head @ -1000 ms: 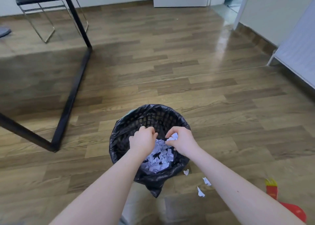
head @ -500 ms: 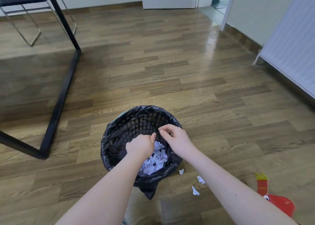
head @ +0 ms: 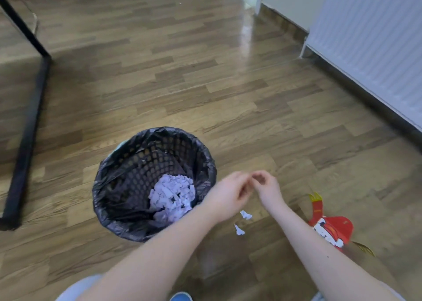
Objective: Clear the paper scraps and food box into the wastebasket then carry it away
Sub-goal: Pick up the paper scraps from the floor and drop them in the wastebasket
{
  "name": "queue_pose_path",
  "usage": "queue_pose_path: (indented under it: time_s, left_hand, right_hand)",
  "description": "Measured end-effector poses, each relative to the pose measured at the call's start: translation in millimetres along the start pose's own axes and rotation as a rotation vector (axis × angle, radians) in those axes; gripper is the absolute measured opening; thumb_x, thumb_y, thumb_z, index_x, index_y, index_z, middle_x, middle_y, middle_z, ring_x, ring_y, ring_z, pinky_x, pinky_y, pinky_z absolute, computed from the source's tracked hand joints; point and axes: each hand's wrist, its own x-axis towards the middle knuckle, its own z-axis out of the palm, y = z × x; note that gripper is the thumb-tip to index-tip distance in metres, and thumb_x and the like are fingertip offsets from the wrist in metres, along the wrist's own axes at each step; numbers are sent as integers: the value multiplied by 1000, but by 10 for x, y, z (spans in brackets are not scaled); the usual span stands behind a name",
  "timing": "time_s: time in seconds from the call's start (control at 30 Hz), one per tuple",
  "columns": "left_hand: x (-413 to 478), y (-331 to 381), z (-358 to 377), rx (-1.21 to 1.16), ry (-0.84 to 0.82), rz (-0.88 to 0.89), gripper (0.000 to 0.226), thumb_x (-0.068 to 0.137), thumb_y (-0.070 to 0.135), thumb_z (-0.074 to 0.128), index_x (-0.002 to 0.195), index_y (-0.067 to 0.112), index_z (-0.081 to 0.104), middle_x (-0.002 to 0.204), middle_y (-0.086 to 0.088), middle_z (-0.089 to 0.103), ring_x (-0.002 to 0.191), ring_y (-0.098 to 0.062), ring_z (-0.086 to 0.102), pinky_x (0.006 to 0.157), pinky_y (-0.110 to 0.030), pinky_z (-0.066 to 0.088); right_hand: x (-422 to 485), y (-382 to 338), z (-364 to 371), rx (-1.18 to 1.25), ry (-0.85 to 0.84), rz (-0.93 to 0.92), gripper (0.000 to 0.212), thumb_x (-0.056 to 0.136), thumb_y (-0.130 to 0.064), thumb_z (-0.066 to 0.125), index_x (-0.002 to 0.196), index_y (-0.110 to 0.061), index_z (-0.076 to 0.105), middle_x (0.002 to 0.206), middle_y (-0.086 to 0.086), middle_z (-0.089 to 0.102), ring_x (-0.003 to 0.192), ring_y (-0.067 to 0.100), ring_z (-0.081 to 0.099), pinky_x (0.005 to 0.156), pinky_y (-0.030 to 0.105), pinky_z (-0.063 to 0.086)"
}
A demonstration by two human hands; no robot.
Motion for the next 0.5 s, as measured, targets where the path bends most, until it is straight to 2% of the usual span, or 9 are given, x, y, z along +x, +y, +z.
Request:
queue_pose_path:
  time_s: [0.07,0.13,0.2,0.27,0.33,0.4,0.5]
  left_hand:
    - [13,-206,355,48,-153,-117,22,83,7,49,105,10,54,100,-7,54,99,-28,56,87,-40,48]
    - [21,-468,660,78,-188,-281,29,83,6,50,112,11,52,116,-10,53,110,-29,52,93,-41,46]
    - [30,-739,944,144,-209,-382,35,84,3,49,118,13,49,125,-7,49,118,-27,48,97,-42,45]
    - [77,-982,1186,192,-223,-395,45,82,-4,46,122,15,47,130,-5,46,121,-25,44,98,-42,45]
    - [144,-1144,1347,221,-218,-368,55,77,-8,46,126,17,45,135,-3,42,124,-25,40,99,-41,45]
    - [211,-1235,1440,259,-205,-361,61,74,-9,49,129,18,42,140,-2,37,129,-25,36,103,-40,42]
    - [302,-1386,1525,319,-166,-416,58,77,-9,48,129,17,42,143,-2,34,131,-26,32,104,-39,40]
  right_hand:
    - [10,346,-22,-134,-40,117,13,82,-1,58,89,-11,62,91,11,67,93,26,61,81,28,41]
    - [4,688,-25,-289,-100,206,19,80,-6,61,99,-9,63,107,11,67,104,27,62,84,26,42]
    - [5,993,-2,-465,-163,222,38,77,-15,66,114,-11,58,123,9,59,112,25,56,91,29,43]
    - [10,1201,61,-582,-211,187,55,73,-24,69,125,-20,50,133,2,46,122,24,44,94,31,41]
    - [16,1319,146,-658,-247,155,67,69,-31,74,129,-26,43,136,-3,37,126,23,35,96,33,41]
    - [21,1402,223,-715,-256,159,74,66,-34,77,130,-29,41,136,-3,33,127,22,33,95,36,44]
    - [61,1510,326,-808,-273,172,76,64,-37,78,128,-29,38,132,-3,31,124,21,35,89,36,49]
